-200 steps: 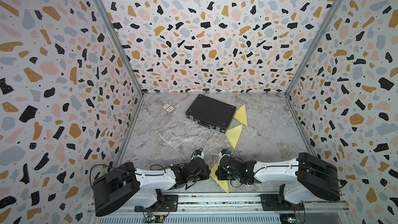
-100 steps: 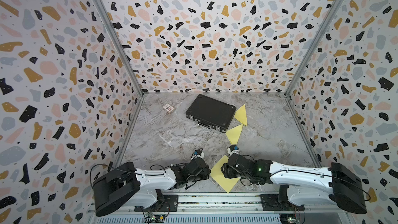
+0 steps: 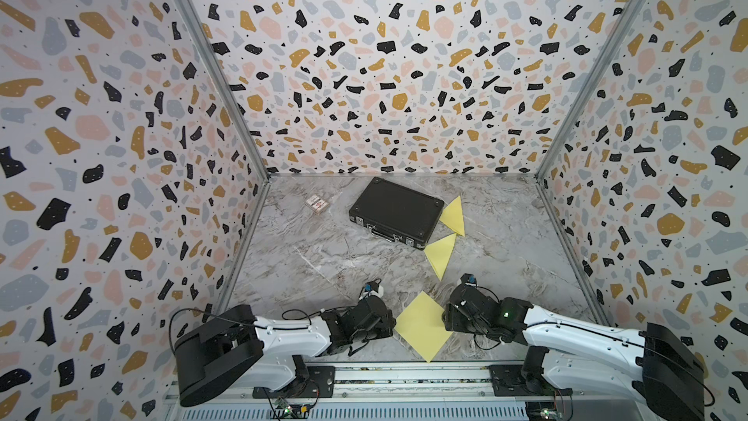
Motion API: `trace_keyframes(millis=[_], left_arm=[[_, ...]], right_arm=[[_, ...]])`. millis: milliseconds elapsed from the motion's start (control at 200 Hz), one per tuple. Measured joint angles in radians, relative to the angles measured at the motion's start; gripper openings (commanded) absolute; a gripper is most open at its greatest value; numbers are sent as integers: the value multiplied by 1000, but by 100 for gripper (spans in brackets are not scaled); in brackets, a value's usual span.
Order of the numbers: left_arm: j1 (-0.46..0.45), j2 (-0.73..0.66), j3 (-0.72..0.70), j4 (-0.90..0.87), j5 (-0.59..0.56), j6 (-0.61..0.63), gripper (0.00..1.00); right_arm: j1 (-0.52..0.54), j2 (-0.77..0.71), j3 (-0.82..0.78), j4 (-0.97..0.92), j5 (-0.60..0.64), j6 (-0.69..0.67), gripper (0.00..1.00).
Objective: Fold the square paper diagonally
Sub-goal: Fold the paper at the center of the board.
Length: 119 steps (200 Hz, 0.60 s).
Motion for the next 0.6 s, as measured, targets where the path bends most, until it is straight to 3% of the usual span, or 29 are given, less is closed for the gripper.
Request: trace_keyframes(millis=[380,596], left_arm=[[0,-1,-4,6,0,-1,0],[-1,-2,-9,14,0,-4,0]], right_arm=[[-2,67,-26,139,-62,107,69],[-4,24,-138,407,-65,194,69]])
